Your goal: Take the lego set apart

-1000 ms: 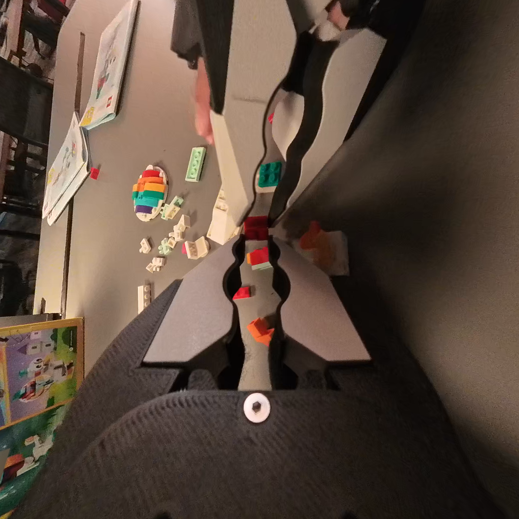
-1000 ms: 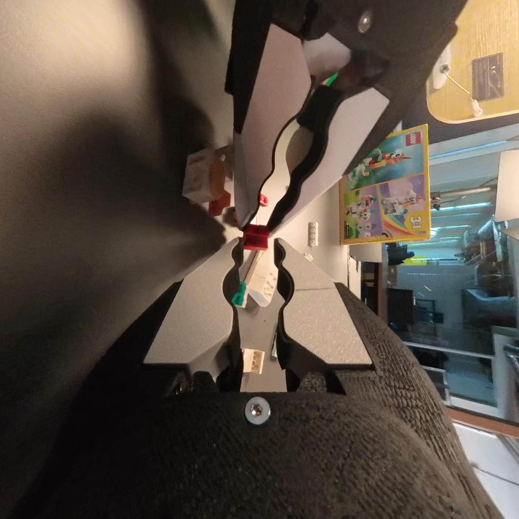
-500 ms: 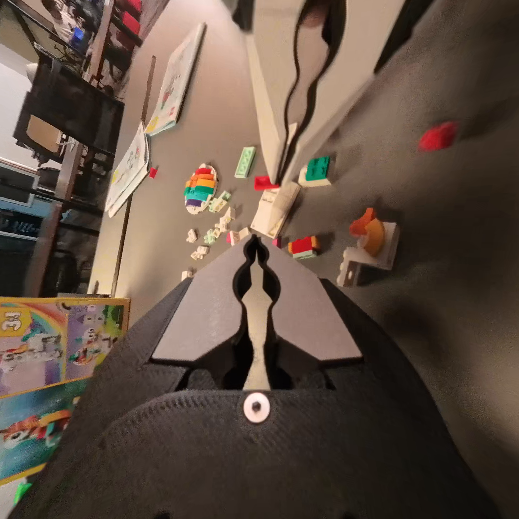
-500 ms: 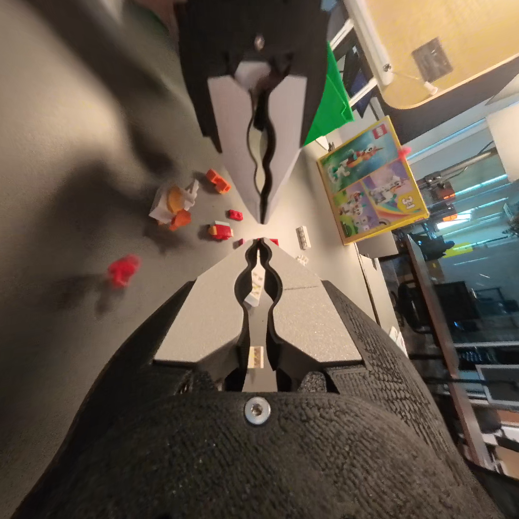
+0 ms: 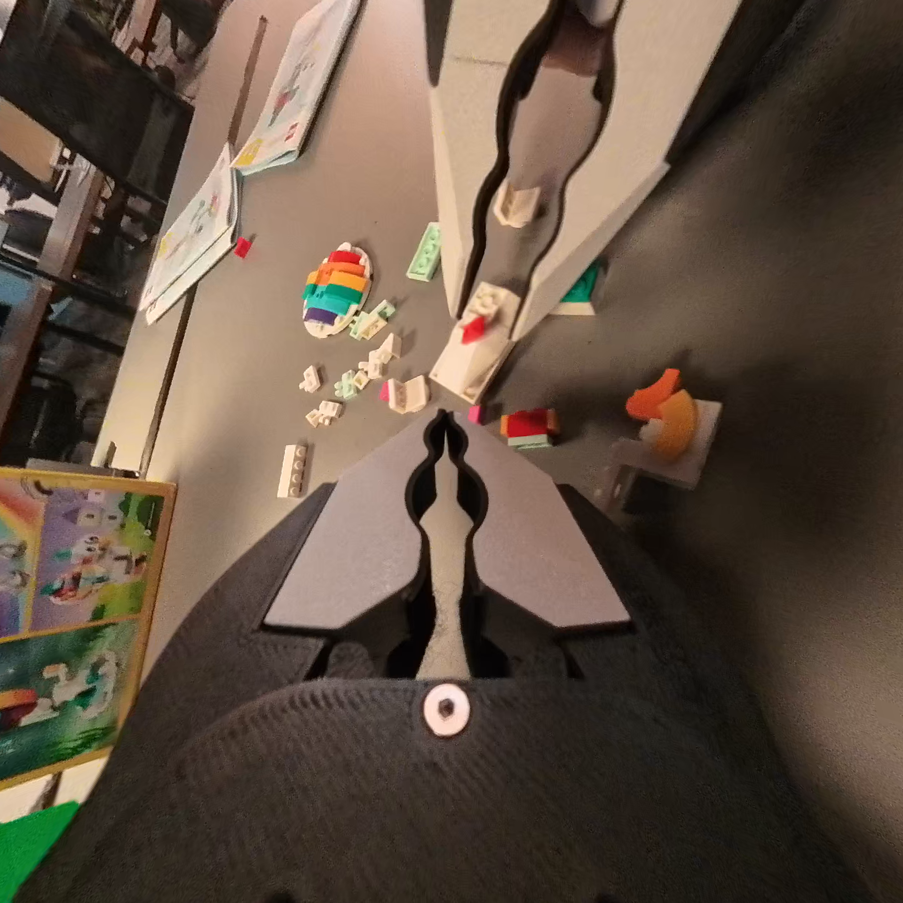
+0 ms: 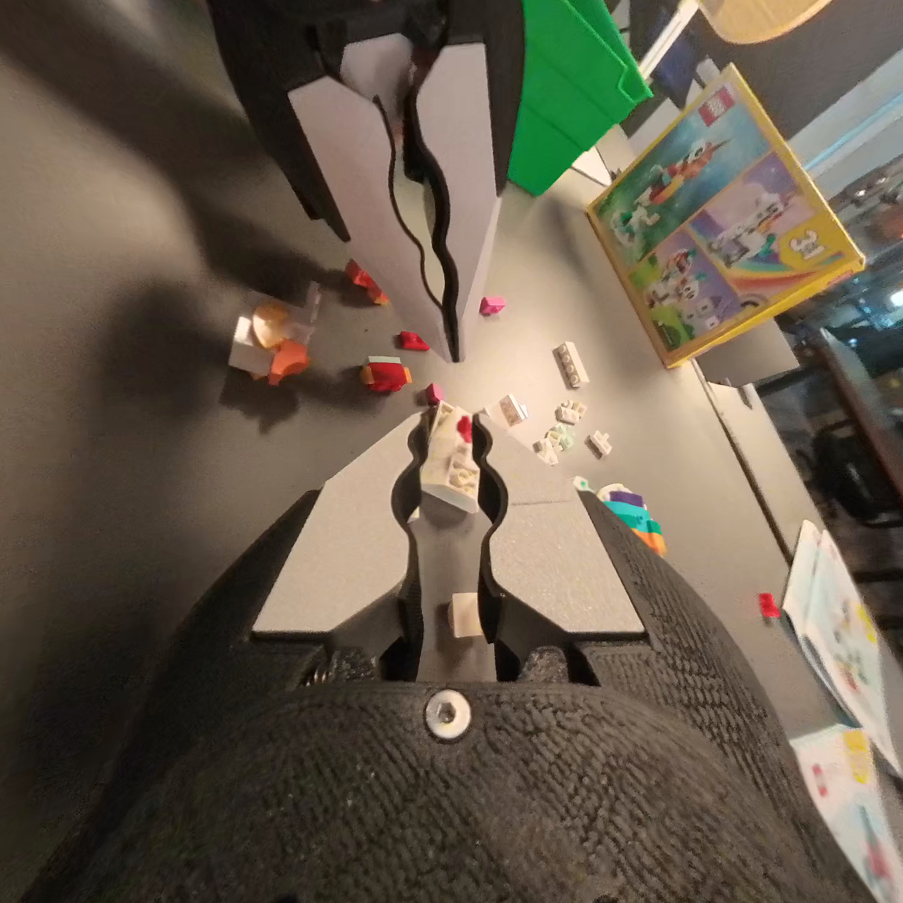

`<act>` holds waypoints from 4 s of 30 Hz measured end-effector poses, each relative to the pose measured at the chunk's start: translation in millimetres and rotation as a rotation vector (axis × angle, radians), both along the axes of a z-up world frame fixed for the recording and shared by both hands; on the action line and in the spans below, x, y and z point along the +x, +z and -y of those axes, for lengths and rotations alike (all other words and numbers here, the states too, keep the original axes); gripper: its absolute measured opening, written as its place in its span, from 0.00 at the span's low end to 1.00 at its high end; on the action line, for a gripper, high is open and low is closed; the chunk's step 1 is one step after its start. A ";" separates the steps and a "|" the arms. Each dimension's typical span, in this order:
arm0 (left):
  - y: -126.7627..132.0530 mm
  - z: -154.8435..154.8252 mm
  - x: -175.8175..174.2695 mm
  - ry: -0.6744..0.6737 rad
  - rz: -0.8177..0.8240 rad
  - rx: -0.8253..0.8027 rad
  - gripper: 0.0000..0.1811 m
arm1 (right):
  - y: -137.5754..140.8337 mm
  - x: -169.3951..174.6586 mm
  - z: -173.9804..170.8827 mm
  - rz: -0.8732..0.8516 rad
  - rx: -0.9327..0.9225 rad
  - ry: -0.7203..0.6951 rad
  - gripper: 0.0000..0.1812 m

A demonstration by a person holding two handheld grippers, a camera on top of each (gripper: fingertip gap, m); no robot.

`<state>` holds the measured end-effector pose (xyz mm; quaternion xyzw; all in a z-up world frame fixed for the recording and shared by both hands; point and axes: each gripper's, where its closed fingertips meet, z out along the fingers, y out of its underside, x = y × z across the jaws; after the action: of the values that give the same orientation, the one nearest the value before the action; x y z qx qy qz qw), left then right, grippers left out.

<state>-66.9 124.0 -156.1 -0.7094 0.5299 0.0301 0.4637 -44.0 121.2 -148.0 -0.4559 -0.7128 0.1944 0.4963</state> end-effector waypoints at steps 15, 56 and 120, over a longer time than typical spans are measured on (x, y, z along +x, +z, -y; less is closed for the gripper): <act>39.0 -8.5 -1.0 0.055 0.449 -0.052 0.14 | 58.0 23.1 -44.0 -0.336 -0.004 -0.161 0.17; 80.0 -34.4 -37.6 0.300 0.502 0.492 0.74 | 76.5 175.6 -84.0 -0.477 0.326 -0.692 0.43; 99.8 31.2 -22.2 0.572 0.686 0.512 0.43 | -144.5 218.9 258.0 0.153 -0.377 0.040 0.23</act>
<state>-89.1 92.8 -56.3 -0.6589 0.1077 0.0500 0.7428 174.9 -136.8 -292.5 -0.5399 -0.7082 0.2991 0.3427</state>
